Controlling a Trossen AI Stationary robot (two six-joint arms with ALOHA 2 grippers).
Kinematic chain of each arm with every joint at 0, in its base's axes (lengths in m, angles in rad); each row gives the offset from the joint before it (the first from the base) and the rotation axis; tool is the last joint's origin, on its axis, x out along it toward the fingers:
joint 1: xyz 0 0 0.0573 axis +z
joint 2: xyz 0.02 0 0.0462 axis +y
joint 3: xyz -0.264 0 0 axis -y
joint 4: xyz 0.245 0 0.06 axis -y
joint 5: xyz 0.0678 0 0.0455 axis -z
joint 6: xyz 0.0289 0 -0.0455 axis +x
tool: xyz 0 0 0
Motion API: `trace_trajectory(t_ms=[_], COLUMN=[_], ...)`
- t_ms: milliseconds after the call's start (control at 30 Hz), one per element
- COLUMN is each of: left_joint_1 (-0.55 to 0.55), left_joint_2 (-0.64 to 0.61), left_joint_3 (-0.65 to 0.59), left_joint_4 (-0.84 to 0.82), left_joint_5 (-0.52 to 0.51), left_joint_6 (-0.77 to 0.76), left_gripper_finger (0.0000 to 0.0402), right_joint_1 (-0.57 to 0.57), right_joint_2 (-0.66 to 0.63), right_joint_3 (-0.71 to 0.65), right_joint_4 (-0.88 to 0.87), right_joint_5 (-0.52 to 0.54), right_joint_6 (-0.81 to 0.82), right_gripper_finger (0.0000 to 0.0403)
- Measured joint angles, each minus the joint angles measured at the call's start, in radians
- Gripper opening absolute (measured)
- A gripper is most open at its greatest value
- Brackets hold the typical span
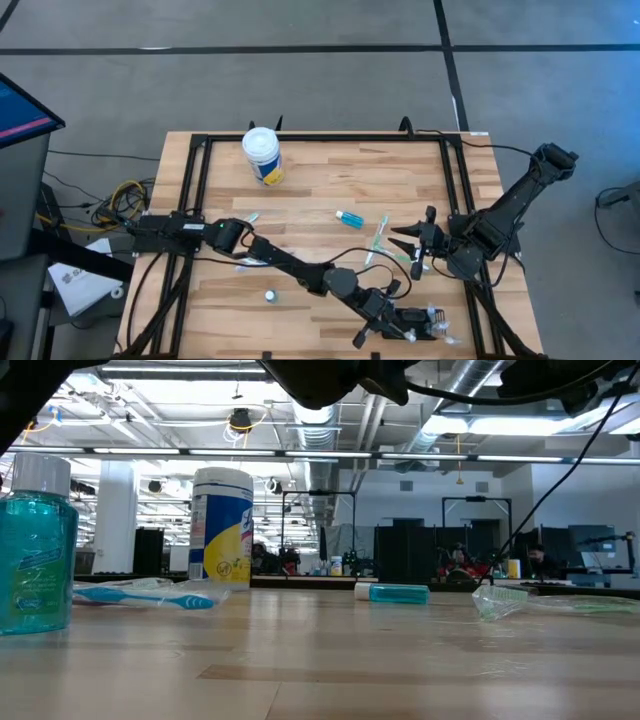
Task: Pick & Place toothbrushing station
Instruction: Put the orange toothbrush into the wire organizer, then put the left green toothbrush into the wire organizer
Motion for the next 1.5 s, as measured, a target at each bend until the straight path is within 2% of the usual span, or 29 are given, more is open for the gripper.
trace_trajectory(t_ms=[467, 767, 900, 1500], left_joint_1=[-0.004, -0.003, -0.003, 0.000], left_joint_2=[0.000, 0.000, 0.000, -0.016], left_joint_3=[0.000, 0.000, 0.000, 0.000], left_joint_4=[0.001, 0.001, 0.001, 0.004], left_joint_5=[0.039, 0.038, 0.038, 0.035], left_joint_6=[0.011, 0.030, 0.030, 0.021], left_gripper_finger=[0.0023, 0.0087, 0.0101, 0.0103], right_joint_1=[0.000, 0.000, 0.000, 0.000], right_joint_2=[0.000, 0.000, 0.000, 0.000], right_joint_3=[0.000, 0.000, 0.000, 0.000], right_joint_4=[0.000, 0.000, 0.000, -0.001], right_joint_5=[0.000, 0.000, 0.000, 0.000], right_joint_6=[0.000, 0.000, 0.000, 0.000], right_gripper_finger=[0.0111, 0.0111, 0.0111, 0.0111])
